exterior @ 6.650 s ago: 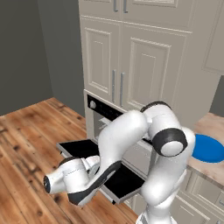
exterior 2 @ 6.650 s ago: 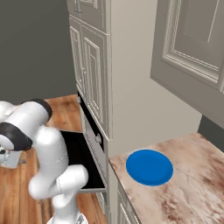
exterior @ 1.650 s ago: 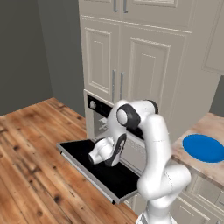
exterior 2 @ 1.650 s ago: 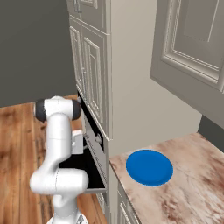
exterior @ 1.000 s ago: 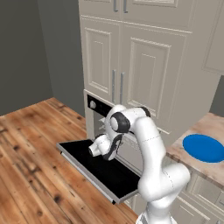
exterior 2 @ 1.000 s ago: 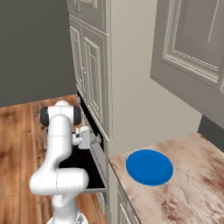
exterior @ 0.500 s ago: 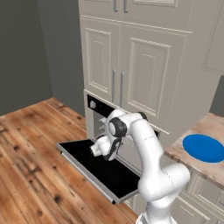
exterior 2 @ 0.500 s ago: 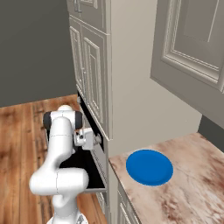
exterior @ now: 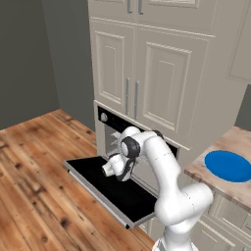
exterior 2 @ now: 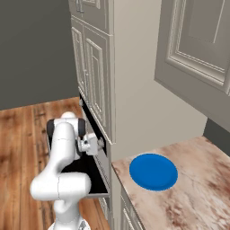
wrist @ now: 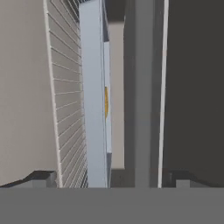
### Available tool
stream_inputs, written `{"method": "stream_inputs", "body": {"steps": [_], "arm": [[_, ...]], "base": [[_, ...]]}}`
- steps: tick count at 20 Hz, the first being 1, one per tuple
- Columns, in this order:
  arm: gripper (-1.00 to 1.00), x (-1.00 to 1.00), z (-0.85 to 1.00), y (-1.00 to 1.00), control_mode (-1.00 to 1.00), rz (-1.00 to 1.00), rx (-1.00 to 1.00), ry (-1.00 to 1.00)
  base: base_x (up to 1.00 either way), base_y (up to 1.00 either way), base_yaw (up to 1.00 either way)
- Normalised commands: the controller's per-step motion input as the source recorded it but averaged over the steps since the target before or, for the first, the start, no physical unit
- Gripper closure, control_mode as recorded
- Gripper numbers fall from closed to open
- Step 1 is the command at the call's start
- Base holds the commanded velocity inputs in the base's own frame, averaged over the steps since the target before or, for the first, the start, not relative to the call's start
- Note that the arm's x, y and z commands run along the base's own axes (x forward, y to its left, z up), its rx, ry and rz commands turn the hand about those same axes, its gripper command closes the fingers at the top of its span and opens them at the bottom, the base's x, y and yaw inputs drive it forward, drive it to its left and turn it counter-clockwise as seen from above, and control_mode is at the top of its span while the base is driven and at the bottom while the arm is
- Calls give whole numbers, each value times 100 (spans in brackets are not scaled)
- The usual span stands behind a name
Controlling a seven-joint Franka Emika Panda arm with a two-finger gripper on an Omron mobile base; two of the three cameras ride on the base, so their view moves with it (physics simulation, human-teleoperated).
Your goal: Take the baked cake out of the oven and place it on the plate for cooling. Then close the oven door.
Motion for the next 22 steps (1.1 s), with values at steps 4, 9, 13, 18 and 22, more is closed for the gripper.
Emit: {"method": "stream_inputs", "body": {"steps": [4, 9, 13, 18, 22], "arm": [[-100, 19, -23, -7, -100, 0, 0, 2], [-100, 23, -24, -7, -100, 0, 0, 4], [-100, 19, -26, -8, -100, 0, 0, 6], [-100, 24, -27, -10, -100, 0, 0, 8], [-100, 27, -24, -13, -100, 0, 0, 9]], "base": [[0, 0, 0], [0, 0, 0], [0, 0, 0], [0, 0, 0], [0, 0, 0]]}}
